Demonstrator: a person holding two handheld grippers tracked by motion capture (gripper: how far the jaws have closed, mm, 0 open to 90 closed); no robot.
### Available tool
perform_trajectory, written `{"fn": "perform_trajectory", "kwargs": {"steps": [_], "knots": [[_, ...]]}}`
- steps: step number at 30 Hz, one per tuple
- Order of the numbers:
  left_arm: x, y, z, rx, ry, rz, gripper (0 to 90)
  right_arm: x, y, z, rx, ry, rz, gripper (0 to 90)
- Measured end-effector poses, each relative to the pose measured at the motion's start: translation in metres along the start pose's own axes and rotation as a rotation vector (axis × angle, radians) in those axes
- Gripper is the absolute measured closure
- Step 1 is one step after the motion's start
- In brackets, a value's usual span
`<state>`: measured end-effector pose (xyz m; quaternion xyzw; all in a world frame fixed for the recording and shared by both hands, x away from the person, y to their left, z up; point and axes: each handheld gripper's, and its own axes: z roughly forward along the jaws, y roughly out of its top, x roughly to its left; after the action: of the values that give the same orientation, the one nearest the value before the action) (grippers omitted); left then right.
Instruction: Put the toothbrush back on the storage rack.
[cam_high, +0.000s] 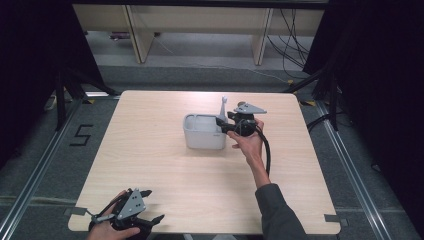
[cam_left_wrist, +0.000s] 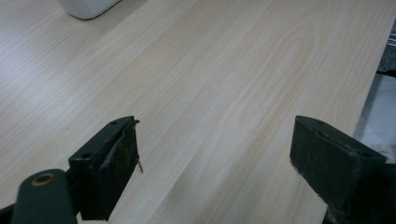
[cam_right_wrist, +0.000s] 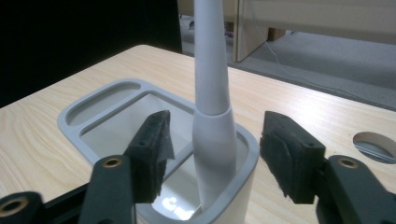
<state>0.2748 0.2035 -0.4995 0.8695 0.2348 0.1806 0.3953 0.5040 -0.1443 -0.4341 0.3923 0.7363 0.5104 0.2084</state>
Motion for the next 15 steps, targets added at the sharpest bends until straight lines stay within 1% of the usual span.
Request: {"fn": "perform_trajectory", "kwargs": {"steps": [1,2,3,4,5,7,8,9,10,11,12,13,14,15], "knots": [[0.0,0.0,0.0,-0.002,-0.002,0.0,14.8,0.001,0.001,-0.003,0.013,0.0,0.003,40.9],[-0.001,0.0,0.001,-0.011,-0.001,-0.02,14.8,0.002,0.001,-0.003,-0.005,-0.007,0.001,39.9],[-0.001,0.0,0.0,-0.01,0.003,-0.019,14.8,0.001,0.002,-0.005,0.002,0.002,-0.01,38.4],[-0.001,0.0,0.0,-0.01,0.012,-0.016,14.8,0.001,0.002,-0.006,-0.008,0.001,-0.012,37.9],[-0.001,0.0,0.0,-0.006,0.007,-0.014,14.8,0.002,0.003,-0.008,-0.009,0.013,-0.006,37.6],[-0.001,0.0,0.0,-0.009,0.013,-0.016,14.8,0.003,0.003,-0.011,-0.014,0.002,-0.004,37.2],[-0.001,0.0,0.0,-0.01,0.017,-0.017,14.8,0.002,0.003,-0.012,-0.017,0.013,-0.007,37.2],[-0.001,0.0,0.0,-0.01,0.017,-0.017,14.8,0.002,0.003,-0.014,-0.015,0.012,-0.007,37.2],[-0.001,0.0,0.0,-0.011,0.017,-0.016,14.7,0.003,0.003,-0.015,-0.02,0.009,0.005,37.2],[-0.001,0.0,0.0,-0.009,0.015,-0.016,14.8,0.002,0.003,-0.016,-0.017,0.011,-0.006,37.1],[0.0,0.0,0.0,-0.003,0.004,-0.013,14.8,0.002,0.003,-0.017,-0.011,0.01,-0.005,36.9],[-0.001,0.0,0.0,-0.016,0.018,-0.013,14.8,0.002,0.003,-0.018,-0.018,0.015,-0.008,36.9],[-0.001,0.0,0.0,-0.018,0.007,-0.023,14.8,0.0,0.003,-0.018,-0.022,0.012,-0.029,36.9],[-0.001,0.0,0.001,-0.019,0.006,-0.022,14.8,0.001,0.002,-0.02,-0.016,0.012,-0.008,36.9]]}}
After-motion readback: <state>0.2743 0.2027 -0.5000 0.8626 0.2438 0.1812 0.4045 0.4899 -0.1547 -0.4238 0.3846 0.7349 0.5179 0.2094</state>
